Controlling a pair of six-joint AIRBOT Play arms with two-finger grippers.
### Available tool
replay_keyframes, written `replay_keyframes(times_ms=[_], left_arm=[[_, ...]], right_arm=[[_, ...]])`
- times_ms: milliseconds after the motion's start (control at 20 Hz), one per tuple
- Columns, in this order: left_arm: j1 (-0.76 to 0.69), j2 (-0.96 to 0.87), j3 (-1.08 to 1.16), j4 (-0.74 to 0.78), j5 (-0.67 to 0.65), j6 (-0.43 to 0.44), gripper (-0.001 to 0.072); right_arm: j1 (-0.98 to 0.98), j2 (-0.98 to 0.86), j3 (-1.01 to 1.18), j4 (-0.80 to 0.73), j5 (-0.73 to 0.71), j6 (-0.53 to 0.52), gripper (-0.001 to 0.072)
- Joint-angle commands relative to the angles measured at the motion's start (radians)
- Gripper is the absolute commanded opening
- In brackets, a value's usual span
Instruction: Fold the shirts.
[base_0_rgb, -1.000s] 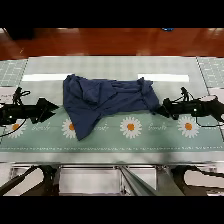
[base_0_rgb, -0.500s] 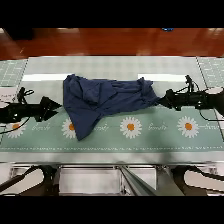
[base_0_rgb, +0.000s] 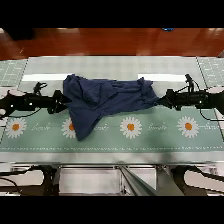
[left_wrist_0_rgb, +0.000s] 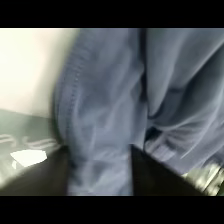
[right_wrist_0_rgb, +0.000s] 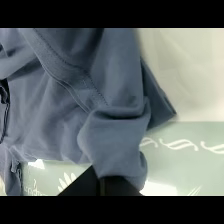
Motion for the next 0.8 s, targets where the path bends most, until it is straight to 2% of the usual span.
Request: replay_keyframes(times_ms=[0,200,350,600,750], left_arm=[[-0.034,-0.069,0.073,0.003,-0.114,0.037,0.0029],[-0.023,-0.016,0.212,-0.001,-0.228,0.058,0.0030],[0.013,0.114,0.392,-0.002,-0.266,0.057,0.0029],[0.130,0.360,0.780,-0.002,-0.272,-0.014,0.0030],[0.202,0.479,0.980,-0.001,-0.272,-0.018,0.0030]], right_arm=[[0.000,0.001,0.001,0.005,0.004,0.000,0.0022],[0.000,0.022,0.089,0.021,0.121,-0.003,0.0022],[0.000,0.121,0.317,0.018,0.195,0.020,0.0022],[0.000,0.297,0.802,0.002,0.161,0.070,0.0022],[0.000,0.406,1.006,-0.037,0.109,0.088,0.0022]])
